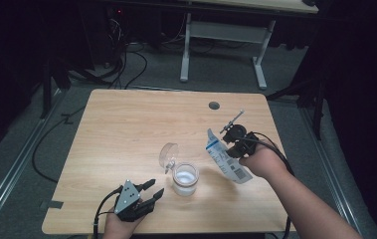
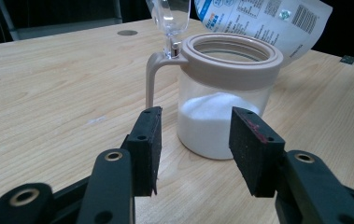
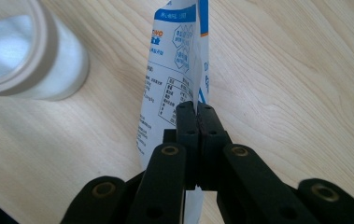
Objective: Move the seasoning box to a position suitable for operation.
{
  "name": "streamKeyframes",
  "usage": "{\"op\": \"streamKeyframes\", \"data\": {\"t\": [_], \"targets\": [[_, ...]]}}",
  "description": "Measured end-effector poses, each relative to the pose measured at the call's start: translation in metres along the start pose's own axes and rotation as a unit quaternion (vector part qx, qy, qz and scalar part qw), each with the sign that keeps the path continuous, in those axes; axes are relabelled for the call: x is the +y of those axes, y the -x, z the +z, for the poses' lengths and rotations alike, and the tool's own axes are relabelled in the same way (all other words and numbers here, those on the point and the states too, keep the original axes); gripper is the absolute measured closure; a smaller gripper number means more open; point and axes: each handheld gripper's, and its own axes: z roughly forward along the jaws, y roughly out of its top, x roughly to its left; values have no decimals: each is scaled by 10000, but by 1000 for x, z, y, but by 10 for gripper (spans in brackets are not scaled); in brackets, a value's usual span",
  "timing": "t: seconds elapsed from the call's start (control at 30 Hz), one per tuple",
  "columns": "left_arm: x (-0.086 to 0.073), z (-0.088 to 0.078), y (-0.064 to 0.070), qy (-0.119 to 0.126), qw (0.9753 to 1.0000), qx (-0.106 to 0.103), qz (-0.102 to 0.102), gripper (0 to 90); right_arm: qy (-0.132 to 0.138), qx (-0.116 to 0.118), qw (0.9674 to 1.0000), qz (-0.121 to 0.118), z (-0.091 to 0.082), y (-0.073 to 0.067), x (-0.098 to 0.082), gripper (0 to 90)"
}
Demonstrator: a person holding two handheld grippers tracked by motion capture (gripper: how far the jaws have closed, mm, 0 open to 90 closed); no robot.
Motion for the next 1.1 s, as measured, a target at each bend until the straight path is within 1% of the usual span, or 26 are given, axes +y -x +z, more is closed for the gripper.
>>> {"op": "streamKeyframes", "data": {"t": [0.1, 0.13, 0.17, 0.23, 0.3, 0.37, 0.4, 0.53, 0.57, 0.67, 0.7, 0.83, 0.9, 0.93, 1.0, 1.03, 1.07, 1.1], "targets": [[0, 1, 0, 3, 10000, 5, -42, 546, -36, -72, 10000, 34, 4, 6, -1, 898], [0, 1, 0, 3, 10000, 5, -42, 546, -36, -72, 10000, 34, 4, 6, -1, 898], [0, 1, 0, -11, 10000, 3, -27, 545, -14, -154, 9999, 44, 6, 9, -2, 898], [0, 1, -1, -10, 10000, 1, -28, 545, -38, -163, 9998, 74, 7, 10, -3, 897], [0, 1, -1, -17, 10000, -1, -37, 545, -35, -221, 9997, 140, 9, 13, -6, 898], [0, 1, -1, -16, 10000, 0, -41, 545, -42, -242, 9996, 139, 11, 15, -7, 898], [0, 1, -1, -14, 10000, 0, -39, 545, -33, -250, 9995, 174, 11, 16, -7, 898], [0, 1, -1, -10, 10000, -4, -59, 544, -10, -279, 9995, 179, 14, 17, -9, 897], [-1, 1, -2, -67, 10000, -13, -39, 543, 39, -291, 9994, 198, 15, 17, -9, 897], [-1, 2, -2, -69, 9999, -7, -74, 542, 68, -290, 9993, 214, 17, 18, -11, 897], [-1, 2, -3, -93, 9999, 4, -54, 543, 129, -298, 9992, 246, 17, 18, -12, 897], [-2, 2, -6, -84, 9999, 37, -65, 542, 222, -308, 9989, 274, 17, 17, -14, 898], [-2, 2, -9, -100, 9999, 86, -92, 541, 357, -371, 9983, 277, 17, 16, -16, 898], [-2, 2, -11, -95, 9998, 105, -116, 541, 393, -389, 9980, 301, 16, 16, -17, 898], [-3, 3, -14, -114, 9997, 145, -142, 539, 575, -412, 9967, 397, 15, 17, -19, 899], [-3, 3, -16, -138, 9996, 164, -160, 538, 647, -442, 9961, 416, 14, 17, -21, 898], [-3, 3, -16, -138, 9996, 164, -160, 537, 647, -442, 9961, 416, 14, 17, -21, 898], [-4, 3, -17, -152, 9996, 190, -169, 537, 744, -466, 9952, 443, 14, 17, -22, 898]]}}
